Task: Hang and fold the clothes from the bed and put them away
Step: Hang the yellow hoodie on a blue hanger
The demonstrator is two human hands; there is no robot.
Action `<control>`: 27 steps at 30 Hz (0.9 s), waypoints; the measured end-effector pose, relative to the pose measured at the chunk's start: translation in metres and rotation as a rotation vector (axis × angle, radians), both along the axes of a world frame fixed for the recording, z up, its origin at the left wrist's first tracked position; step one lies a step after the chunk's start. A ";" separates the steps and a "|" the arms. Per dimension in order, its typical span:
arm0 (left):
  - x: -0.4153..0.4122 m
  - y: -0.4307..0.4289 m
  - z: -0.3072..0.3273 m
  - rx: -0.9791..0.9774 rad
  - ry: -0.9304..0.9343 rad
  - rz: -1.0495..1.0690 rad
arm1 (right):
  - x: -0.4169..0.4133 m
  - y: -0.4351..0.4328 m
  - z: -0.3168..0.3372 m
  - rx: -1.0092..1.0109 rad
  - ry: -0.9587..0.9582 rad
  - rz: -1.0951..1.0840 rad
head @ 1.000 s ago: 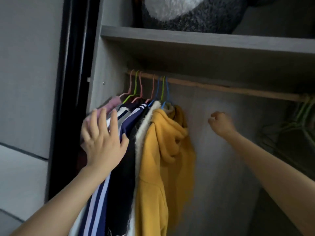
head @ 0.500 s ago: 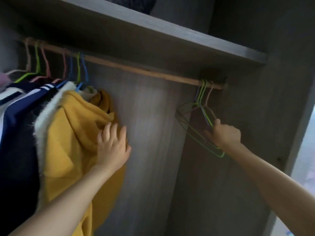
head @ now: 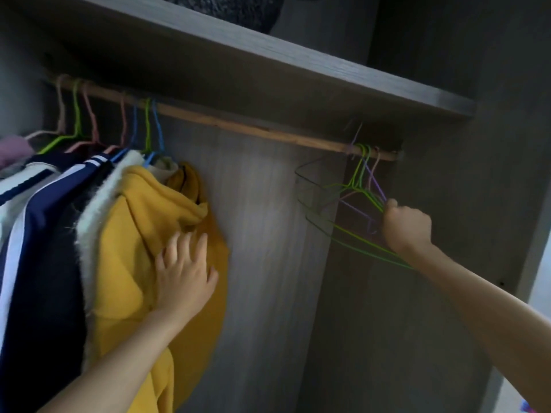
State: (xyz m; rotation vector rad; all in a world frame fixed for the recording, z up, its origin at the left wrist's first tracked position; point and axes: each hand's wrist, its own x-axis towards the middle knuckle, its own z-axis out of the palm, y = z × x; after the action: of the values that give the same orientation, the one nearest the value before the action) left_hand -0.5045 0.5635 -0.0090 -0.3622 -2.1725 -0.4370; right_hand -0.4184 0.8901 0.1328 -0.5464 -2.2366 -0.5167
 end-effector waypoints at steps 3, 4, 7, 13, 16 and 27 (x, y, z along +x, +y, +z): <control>-0.002 -0.008 -0.003 0.016 -0.013 0.005 | -0.006 -0.008 0.000 0.030 -0.020 -0.003; -0.002 -0.011 -0.005 0.023 -0.007 0.007 | -0.007 -0.010 -0.002 0.047 -0.036 -0.009; -0.003 -0.015 -0.009 0.037 -0.006 0.014 | -0.005 -0.016 -0.005 0.088 -0.003 0.063; 0.010 -0.002 -0.017 0.051 -0.175 -0.056 | 0.036 -0.031 -0.032 0.216 0.207 0.402; 0.022 0.020 -0.024 -0.010 -0.074 -0.160 | 0.079 -0.028 -0.066 0.294 0.129 0.479; 0.105 0.129 -0.082 -0.122 -0.114 -0.596 | 0.299 0.044 -0.161 -0.113 0.036 0.369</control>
State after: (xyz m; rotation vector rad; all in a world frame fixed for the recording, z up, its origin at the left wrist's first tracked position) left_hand -0.3997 0.6930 -0.0905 -1.0870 -2.1805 -0.6625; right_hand -0.1194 0.9336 -0.0282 -0.1869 -2.2702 -0.1907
